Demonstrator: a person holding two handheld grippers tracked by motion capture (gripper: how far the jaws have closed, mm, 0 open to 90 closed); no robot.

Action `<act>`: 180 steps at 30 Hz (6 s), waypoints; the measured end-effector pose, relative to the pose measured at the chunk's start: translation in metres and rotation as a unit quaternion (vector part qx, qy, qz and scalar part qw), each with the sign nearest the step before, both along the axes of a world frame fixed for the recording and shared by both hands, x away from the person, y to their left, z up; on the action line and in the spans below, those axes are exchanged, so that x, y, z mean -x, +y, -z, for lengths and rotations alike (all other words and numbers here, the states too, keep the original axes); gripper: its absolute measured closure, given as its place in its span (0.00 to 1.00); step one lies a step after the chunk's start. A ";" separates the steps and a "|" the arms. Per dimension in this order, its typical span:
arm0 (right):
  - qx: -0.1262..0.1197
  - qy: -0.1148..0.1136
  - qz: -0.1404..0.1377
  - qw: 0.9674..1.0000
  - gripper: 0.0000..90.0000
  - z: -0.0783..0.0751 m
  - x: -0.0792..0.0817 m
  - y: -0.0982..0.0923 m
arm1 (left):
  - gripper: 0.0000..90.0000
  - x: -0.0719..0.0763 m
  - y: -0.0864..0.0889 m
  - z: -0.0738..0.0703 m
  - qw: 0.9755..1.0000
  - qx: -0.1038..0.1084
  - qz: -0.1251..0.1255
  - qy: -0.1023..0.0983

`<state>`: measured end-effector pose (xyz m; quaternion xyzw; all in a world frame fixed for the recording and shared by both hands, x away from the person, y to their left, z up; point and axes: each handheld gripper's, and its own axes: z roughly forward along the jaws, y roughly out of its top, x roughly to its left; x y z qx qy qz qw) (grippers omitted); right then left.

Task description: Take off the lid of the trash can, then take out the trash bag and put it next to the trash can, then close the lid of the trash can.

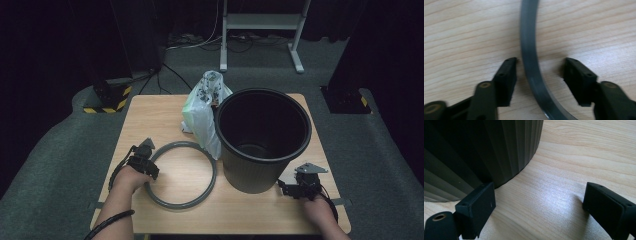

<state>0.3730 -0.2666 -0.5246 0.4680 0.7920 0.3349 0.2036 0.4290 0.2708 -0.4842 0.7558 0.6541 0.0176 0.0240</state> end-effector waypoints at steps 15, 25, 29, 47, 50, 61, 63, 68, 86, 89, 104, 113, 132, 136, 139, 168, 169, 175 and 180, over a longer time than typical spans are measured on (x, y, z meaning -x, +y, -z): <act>0.001 0.001 -0.009 1.000 0.11 0.000 -0.002 0.000 | 0.81 -0.010 0.001 -0.002 0.998 -0.008 -0.048 0.038; 0.001 0.001 -0.009 1.000 0.11 0.000 -0.002 0.000 | 0.87 -0.002 0.016 -0.002 0.998 0.036 -0.039 0.019; 0.001 0.000 -0.009 1.000 0.11 0.000 -0.003 0.000 | 0.87 0.002 0.022 -0.004 0.997 0.060 -0.044 0.017; 0.002 0.000 -0.010 1.000 0.11 0.000 -0.003 0.000 | 0.87 0.015 0.047 -0.030 0.994 0.090 -0.056 0.001; 0.000 0.001 -0.010 1.000 0.11 0.000 -0.003 0.000 | 0.87 0.016 0.048 -0.034 0.994 0.091 -0.058 -0.001; 0.000 0.001 -0.010 1.000 0.11 0.000 -0.003 0.000 | 0.87 0.016 0.044 -0.054 0.994 0.096 -0.048 0.000; 0.002 0.000 -0.011 1.000 0.11 0.000 -0.004 0.000 | 0.87 0.015 0.044 -0.059 0.995 0.092 -0.046 0.000; 0.002 -0.001 -0.011 1.000 0.11 0.000 -0.004 0.000 | 0.87 0.013 0.041 -0.071 0.995 0.090 -0.040 -0.003; 0.002 0.000 -0.011 1.000 0.11 0.000 -0.004 0.000 | 0.87 0.012 0.035 -0.120 0.995 0.095 -0.032 -0.023; 0.001 0.000 -0.012 1.000 0.11 0.000 -0.005 0.000 | 0.87 0.012 0.034 -0.124 0.994 0.097 -0.032 -0.025; 0.001 0.000 -0.011 1.000 0.11 0.000 -0.004 0.001 | 0.87 0.011 0.033 -0.147 0.994 0.102 -0.030 -0.035; 0.001 0.000 -0.011 1.000 0.11 0.000 -0.004 0.000 | 0.87 0.011 0.037 -0.161 0.992 0.113 -0.034 -0.042; 0.001 0.000 -0.011 1.000 0.11 0.000 -0.004 0.000 | 0.87 0.010 0.039 -0.189 0.989 0.128 -0.040 -0.059; 0.001 0.001 -0.011 1.000 0.11 0.000 -0.004 0.001 | 0.87 0.011 0.041 -0.196 0.989 0.127 -0.039 -0.064; 0.001 0.001 -0.011 1.000 0.11 0.000 -0.004 0.001 | 0.87 0.012 0.045 -0.202 0.988 0.130 -0.043 -0.069; 0.002 -0.001 -0.013 1.000 0.11 0.000 -0.005 0.000 | 0.87 0.015 0.044 -0.240 0.984 0.138 -0.045 -0.108; 0.002 -0.001 -0.013 1.000 0.11 0.000 -0.005 0.000 | 0.87 0.015 0.044 -0.240 0.984 0.138 -0.045 -0.108; 0.002 0.000 -0.013 1.000 0.11 0.000 -0.005 0.000 | 0.87 0.017 0.046 -0.248 0.983 0.139 -0.044 -0.114; 0.002 0.000 -0.013 1.000 0.11 0.000 -0.005 0.000 | 0.87 0.014 0.038 -0.257 0.982 0.142 -0.036 -0.122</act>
